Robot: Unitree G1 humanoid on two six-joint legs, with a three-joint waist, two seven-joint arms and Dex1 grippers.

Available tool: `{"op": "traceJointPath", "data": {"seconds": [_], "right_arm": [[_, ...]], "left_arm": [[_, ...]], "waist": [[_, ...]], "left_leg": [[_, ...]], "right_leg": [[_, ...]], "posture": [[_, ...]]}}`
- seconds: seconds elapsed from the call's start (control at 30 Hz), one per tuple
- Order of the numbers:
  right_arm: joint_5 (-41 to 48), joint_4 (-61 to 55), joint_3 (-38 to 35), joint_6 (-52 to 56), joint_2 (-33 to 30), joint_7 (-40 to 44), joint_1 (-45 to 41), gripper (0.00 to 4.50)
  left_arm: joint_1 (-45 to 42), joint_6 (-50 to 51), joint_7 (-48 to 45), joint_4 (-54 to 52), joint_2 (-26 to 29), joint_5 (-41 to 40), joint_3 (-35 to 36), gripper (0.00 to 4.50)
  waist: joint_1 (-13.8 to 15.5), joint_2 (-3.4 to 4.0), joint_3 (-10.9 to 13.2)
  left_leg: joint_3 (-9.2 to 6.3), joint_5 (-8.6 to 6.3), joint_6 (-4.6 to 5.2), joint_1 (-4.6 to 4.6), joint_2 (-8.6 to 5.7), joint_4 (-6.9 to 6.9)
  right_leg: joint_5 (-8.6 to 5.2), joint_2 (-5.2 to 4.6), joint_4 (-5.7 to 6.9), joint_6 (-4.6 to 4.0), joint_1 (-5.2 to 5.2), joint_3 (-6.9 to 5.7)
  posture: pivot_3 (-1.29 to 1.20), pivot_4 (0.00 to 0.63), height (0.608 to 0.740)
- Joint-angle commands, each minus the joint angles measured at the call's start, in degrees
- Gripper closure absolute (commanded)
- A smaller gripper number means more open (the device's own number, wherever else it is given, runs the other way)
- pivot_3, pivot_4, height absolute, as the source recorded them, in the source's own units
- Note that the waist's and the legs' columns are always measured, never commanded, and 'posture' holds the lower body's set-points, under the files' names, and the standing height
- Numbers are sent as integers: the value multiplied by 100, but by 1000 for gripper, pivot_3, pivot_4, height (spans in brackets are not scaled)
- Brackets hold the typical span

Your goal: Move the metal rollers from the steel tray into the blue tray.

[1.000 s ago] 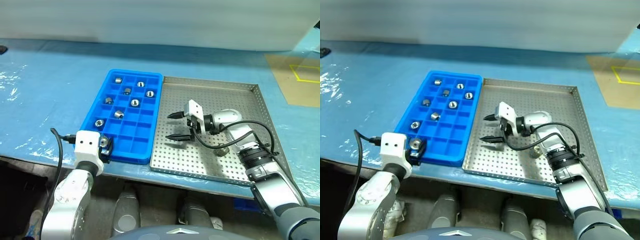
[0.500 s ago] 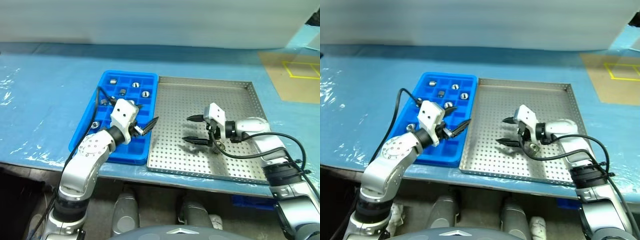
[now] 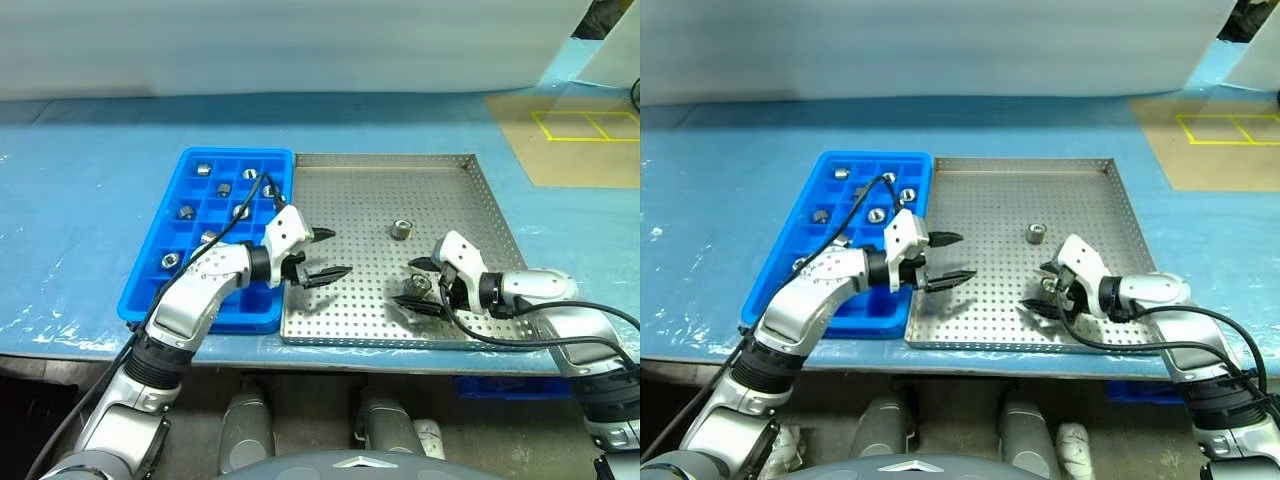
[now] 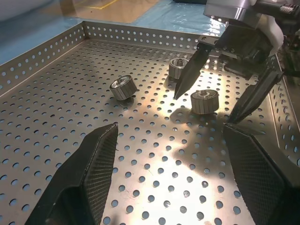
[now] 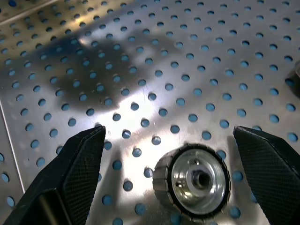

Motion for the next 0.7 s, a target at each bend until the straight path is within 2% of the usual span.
{"op": "traceJointPath", "data": {"seconds": [0.03,0.1,0.2,0.4,0.53,0.7], "right_arm": [[-106,-139,-24,10,-125,-159,60,0],[-90,-154,-30,61,-151,-161,75,0],[-144,-96,6,17,-204,-147,46,610],[-79,-83,72,-29,-169,-38,-162,2638],[-76,-32,276,-193,88,-34,-618,2740],[-137,339,706,-540,1035,-165,-1663,2740]], "left_arm": [[-61,-132,-145,-71,37,-41,-56,781],[-49,-88,-184,-104,80,-74,-28,781],[-42,-42,-285,-144,217,-95,9,741],[-28,82,-384,-263,461,-166,89,741],[88,180,-280,-503,578,-198,130,741],[492,418,264,-1058,643,-125,401,741]], "waist": [[1,0,0],[2,0,0],[2,1,0],[7,1,0],[9,1,0],[-38,1,0]], "left_leg": [[0,0,0,1,0,0],[0,0,0,2,0,0],[1,0,0,6,1,0],[1,0,0,9,0,1],[1,1,-2,15,2,2],[3,8,-13,24,5,1]], "right_leg": [[0,-1,0,0,1,0],[0,-1,0,0,3,1],[0,0,3,0,4,2],[0,-1,5,0,7,2],[0,0,13,-1,8,3],[-3,1,42,-4,-1,4]], "posture": [[-207,150,740],[-204,150,740],[-196,150,740],[-173,150,740],[-133,150,740],[-43,150,740]]}}
